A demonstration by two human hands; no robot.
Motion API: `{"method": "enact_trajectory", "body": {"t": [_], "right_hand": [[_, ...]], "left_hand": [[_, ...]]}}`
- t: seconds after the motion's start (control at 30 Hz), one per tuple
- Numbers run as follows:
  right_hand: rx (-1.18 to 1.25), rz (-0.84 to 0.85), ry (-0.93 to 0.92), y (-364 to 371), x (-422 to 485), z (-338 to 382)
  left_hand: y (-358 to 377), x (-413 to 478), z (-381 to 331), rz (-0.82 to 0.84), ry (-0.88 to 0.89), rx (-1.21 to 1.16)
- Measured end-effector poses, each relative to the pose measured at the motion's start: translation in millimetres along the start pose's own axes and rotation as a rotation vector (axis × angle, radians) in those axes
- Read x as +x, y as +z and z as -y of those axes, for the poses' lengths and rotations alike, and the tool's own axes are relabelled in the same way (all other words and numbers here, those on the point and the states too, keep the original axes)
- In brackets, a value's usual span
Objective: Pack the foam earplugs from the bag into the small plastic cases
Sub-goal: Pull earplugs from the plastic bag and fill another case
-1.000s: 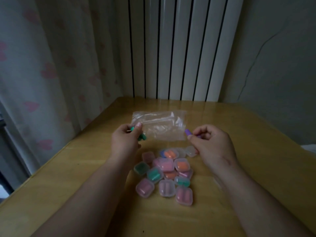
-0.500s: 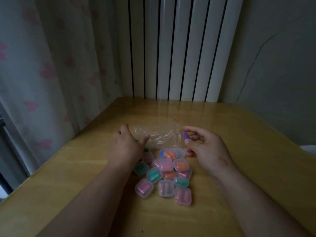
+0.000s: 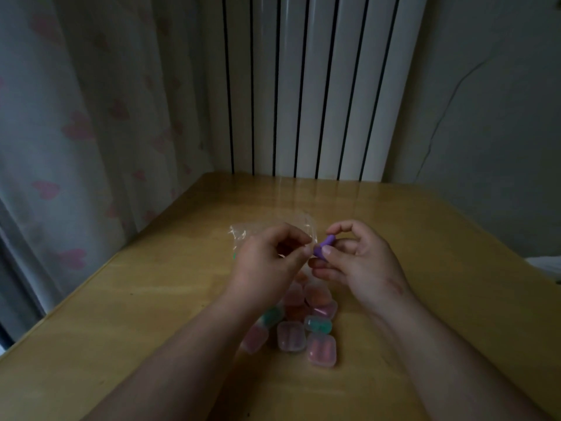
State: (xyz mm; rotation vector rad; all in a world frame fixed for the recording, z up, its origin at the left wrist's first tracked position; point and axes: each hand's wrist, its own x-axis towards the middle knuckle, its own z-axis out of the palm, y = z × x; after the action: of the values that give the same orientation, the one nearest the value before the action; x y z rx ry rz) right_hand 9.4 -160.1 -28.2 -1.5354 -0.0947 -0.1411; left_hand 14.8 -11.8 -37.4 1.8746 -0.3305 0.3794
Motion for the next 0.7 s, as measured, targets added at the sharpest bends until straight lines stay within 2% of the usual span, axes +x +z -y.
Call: {"method": "enact_trajectory", "body": {"t": [0.2,0.3,0.4,0.57,0.7], "right_hand": [[-0.127,-0.05,-0.052,-1,2,-3],[-0.158,-0.06,-0.052,-3,3,-4],[-0.086,-0.034,-0.02,-1,4,-5],[-0.148,-0.159,-0.038,-4,5,-3],[-0.114,-0.159,-0.022,-4,3,1]], "left_hand": [[5,-2,5,0.056,0.04,0.16],[8,-1,8,0.036,0.027,0.143],[8,0,10,0.025,-0.01,0.126],[7,0,10,0.031,-0.052,0.09],[8,-1,8,0.025,-0.071,0.086]]}}
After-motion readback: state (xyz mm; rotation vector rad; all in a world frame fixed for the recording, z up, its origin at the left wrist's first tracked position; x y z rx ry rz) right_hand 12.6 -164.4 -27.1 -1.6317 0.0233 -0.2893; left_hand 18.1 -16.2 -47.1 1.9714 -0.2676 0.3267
